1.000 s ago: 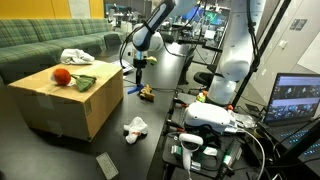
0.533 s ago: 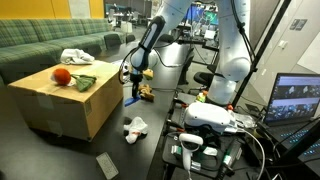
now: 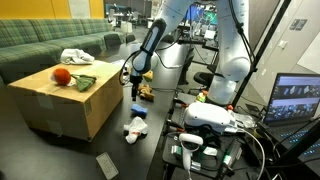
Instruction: Put the moose doll on the table, then the white towel on the box, then blue sponge on the table, the white plastic on the box, the turnip plushie on the table, finally, the duster on the box
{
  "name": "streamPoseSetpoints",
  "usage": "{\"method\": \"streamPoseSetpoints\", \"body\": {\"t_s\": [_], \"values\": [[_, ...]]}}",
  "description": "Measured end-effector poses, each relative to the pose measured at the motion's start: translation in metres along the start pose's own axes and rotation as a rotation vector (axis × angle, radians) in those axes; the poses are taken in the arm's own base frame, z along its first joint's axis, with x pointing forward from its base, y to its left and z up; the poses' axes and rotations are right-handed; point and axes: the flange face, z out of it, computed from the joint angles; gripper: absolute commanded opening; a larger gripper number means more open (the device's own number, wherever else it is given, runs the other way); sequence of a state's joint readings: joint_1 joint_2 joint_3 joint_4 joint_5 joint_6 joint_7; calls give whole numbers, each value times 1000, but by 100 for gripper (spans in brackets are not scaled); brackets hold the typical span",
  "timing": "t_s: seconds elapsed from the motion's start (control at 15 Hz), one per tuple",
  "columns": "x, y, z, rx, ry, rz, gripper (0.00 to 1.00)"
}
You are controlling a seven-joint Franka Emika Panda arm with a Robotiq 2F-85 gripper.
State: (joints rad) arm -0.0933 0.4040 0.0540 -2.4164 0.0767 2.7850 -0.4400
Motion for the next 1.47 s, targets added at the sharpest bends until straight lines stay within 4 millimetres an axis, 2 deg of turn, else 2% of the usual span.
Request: {"method": "streamPoseSetpoints", "body": {"t_s": [0.2,0.33,0.67,1.07,1.27,1.47], "values": [[0,-13,3,8,-1,6,100],[-4,-29,8,21,-12,12,100],[-22,-86,22,74,-61,72,100],[-36,-153,25,142,-26,159,100],[-38,-172,24,135,39,184,100],[-44,-180,30,110,98,205,100]]}}
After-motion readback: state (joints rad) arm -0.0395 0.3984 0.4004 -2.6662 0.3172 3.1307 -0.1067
